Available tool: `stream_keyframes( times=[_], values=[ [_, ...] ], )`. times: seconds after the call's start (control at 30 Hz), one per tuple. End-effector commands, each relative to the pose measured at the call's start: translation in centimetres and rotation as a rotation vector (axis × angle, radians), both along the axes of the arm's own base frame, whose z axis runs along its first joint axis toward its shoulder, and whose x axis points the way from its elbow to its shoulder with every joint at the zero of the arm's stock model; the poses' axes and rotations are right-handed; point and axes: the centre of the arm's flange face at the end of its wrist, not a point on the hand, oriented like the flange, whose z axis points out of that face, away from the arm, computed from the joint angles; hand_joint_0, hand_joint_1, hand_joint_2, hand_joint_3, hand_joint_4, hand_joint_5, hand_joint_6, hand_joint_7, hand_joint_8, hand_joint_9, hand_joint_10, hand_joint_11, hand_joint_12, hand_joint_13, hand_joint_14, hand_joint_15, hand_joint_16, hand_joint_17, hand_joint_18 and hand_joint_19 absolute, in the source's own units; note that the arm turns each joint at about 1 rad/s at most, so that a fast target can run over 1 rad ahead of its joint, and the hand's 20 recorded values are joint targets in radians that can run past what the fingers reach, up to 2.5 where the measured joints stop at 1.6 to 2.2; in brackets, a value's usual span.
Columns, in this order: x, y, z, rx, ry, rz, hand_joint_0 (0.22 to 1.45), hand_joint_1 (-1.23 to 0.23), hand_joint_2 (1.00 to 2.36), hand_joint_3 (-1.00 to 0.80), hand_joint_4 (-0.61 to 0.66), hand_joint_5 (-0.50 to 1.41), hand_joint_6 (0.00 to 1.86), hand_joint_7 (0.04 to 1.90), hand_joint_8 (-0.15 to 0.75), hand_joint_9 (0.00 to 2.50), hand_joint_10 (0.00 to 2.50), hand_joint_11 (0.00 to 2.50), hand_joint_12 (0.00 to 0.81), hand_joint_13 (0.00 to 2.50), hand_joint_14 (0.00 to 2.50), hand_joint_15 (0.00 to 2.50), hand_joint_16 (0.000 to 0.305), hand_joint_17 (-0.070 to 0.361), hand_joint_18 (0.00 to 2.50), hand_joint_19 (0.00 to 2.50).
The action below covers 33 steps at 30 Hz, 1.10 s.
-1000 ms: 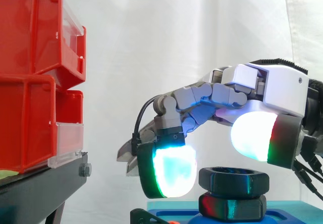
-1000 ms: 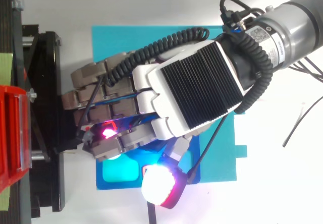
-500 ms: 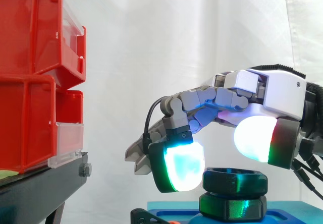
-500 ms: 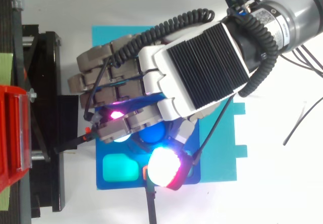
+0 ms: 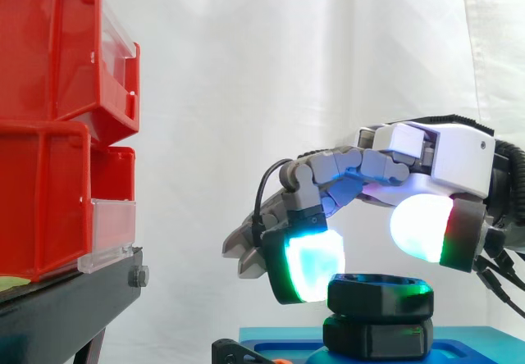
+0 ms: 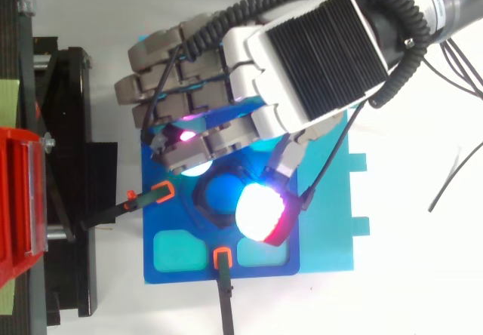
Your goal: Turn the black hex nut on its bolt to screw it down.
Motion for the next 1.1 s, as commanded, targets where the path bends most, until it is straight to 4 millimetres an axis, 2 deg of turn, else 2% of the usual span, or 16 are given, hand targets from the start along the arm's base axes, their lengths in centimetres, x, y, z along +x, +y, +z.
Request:
stream_keyframes(
  times=[0.0, 0.23, 0.27, 0.3, 0.4, 0.63, 0.97, 1.07],
  values=[
    [-0.3, -0.8, 0.1, -0.007, -0.008, 0.012, 0.51, -0.17, 1.0, -0.5, 0.15, -0.01, 0.58, 1.48, 0.267, 0.86, 0.01, 0.13, 0.32, 0.66, 0.01, 0.13, 0.053, 0.119, 0.6, 0.34],
    [-0.3, -2.5, 1.3, -0.007, -0.035, 0.015, 0.51, -0.17, 1.0, -0.5, 0.17, 0.0, 0.54, 1.54, 0.269, 0.86, 0.0, 0.14, 0.321, 0.66, 0.01, 0.14, 0.053, 0.118, 0.6, 0.35],
    [-0.3, -2.5, 1.3, -0.007, -0.035, 0.015, 0.51, -0.17, 1.0, -0.5, 0.17, 0.0, 0.53, 1.54, 0.267, 0.86, 0.01, 0.13, 0.322, 0.66, 0.01, 0.13, 0.053, 0.119, 0.6, 0.35],
    [0.1, -2.4, 2.1, -0.004, -0.049, 0.018, 0.51, -0.17, 1.0, -0.5, 0.17, 0.0, 0.53, 1.55, 0.266, 0.87, 0.01, 0.14, 0.322, 0.66, 0.01, 0.13, 0.053, 0.119, 0.6, 0.35],
    [0.3, -2.0, 2.3, -0.002, -0.055, 0.022, 0.51, -0.17, 1.0, -0.5, 0.18, 0.0, 0.51, 1.57, 0.268, 0.87, 0.01, 0.14, 0.323, 0.66, 0.01, 0.13, 0.053, 0.119, 0.61, 0.35],
    [1.4, -0.2, 3.1, 0.0, -0.098, -0.002, 0.51, -0.18, 1.0, -0.5, 0.19, 0.0, 0.5, 1.53, 0.267, 0.87, 0.01, 0.14, 0.324, 0.66, 0.01, 0.14, 0.053, 0.119, 0.61, 0.35],
    [2.4, 2.4, 3.2, 0.021, -0.104, -0.037, 0.51, -0.2, 1.0, -0.5, 0.2, -0.01, 0.5, 1.48, 0.273, 0.87, 0.01, 0.13, 0.326, 0.67, 0.01, 0.14, 0.052, 0.118, 0.62, 0.34],
    [2.9, 4.2, 3.3, 0.029, -0.1, -0.049, 0.51, -0.2, 1.0, -0.5, 0.21, -0.02, 0.5, 1.46, 0.27, 0.87, 0.0, 0.13, 0.326, 0.67, 0.01, 0.14, 0.052, 0.118, 0.62, 0.35]
  ],
)
